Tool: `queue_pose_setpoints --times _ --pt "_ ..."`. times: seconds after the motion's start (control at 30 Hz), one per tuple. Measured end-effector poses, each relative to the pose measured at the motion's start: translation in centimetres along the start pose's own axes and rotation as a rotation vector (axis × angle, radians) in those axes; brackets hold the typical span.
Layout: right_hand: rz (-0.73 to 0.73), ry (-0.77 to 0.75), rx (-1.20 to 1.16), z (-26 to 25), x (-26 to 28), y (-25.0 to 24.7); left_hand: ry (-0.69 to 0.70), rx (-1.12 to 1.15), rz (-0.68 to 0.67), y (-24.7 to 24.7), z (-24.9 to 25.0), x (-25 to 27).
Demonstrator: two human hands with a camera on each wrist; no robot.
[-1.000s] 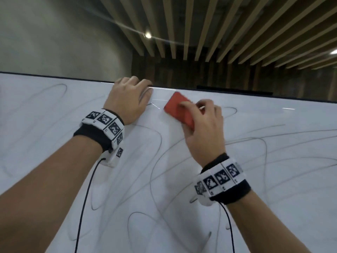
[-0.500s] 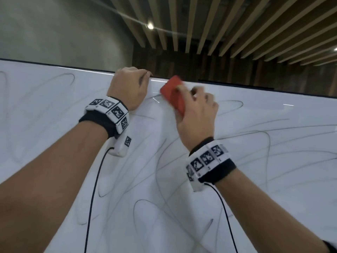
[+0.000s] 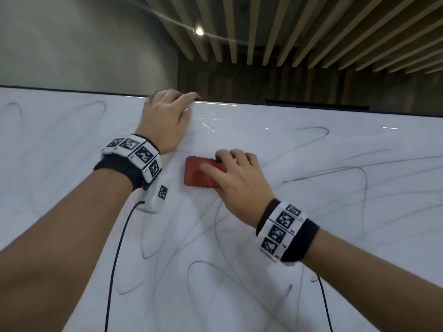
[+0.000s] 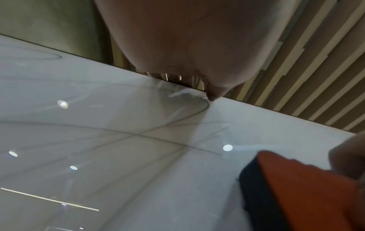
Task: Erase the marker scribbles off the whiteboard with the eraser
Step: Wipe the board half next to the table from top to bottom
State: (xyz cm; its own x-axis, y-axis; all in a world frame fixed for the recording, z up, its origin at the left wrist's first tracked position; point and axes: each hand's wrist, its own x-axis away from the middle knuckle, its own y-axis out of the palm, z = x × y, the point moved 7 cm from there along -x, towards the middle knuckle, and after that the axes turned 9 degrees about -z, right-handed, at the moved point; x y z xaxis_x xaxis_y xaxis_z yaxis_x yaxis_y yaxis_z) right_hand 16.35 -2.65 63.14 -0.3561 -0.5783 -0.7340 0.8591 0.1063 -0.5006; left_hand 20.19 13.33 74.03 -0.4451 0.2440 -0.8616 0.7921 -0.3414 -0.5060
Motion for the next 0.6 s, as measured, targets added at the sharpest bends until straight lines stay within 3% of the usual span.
queue_pose_setpoints --times 0.07,0.2,0.27,0.37,0.43,0.6 --pt "0.013 0.062 -0.019 2.6 -1.2 -1.5 -0.003 -0.014 0.012 0.2 0.0 0.0" --pt "0.178 0.431 -0.057 8.8 -2.7 -5.1 -0.004 -0.006 0.051 0.5 0.0 0.2" --pt "0.187 0.326 -0.025 6.2 -1.5 -4.0 0.004 -0.020 0.075 0.6 -0.2 0.3" --pt "0.022 -0.089 0.053 0.4 2.0 0.3 0.014 -0.035 0.085 0.7 -0.1 0.2" --pt "-0.038 -0.111 0.064 1.0 2.3 0.4 0.013 -0.027 0.090 0.9 -0.2 0.1" --pt "0.157 0.346 -0.030 8.4 0.0 -4.5 0.009 -0.021 0.124 0.8 -0.2 0.2"
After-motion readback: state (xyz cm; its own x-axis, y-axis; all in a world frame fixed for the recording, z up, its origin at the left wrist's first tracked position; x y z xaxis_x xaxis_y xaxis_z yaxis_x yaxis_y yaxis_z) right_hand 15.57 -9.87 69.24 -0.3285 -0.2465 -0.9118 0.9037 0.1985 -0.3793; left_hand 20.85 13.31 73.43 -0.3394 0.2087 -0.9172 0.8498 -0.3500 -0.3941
